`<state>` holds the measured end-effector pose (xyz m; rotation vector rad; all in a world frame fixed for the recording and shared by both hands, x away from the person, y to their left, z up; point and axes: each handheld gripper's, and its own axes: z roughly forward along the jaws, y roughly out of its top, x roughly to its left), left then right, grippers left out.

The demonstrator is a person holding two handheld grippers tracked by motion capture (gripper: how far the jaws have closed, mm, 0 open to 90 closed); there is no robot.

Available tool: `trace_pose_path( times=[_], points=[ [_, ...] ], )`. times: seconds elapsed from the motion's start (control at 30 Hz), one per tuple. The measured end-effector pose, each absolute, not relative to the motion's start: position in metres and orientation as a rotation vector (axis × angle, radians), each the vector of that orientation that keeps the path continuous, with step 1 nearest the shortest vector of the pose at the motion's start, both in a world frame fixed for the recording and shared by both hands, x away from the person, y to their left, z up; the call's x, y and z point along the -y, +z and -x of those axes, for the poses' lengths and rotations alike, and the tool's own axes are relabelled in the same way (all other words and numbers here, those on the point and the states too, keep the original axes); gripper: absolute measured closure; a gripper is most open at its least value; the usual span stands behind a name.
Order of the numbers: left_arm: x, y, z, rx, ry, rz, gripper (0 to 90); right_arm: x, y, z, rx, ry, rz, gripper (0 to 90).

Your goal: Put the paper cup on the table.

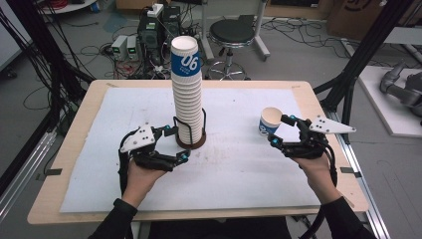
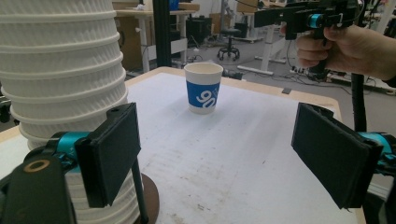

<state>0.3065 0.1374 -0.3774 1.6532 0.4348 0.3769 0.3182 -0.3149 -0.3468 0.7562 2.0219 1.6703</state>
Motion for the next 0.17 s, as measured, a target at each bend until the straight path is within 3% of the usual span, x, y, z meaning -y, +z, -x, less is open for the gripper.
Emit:
trace_pose_path(
  times=[0.17],
  points=[
    [-0.1377,-0.3784,-0.3073,-0.441,0.379,-1.652,15.5,0.3158,-0.3473,-0.3182,-2.014,1.681,-0.748,14.6]
  ],
)
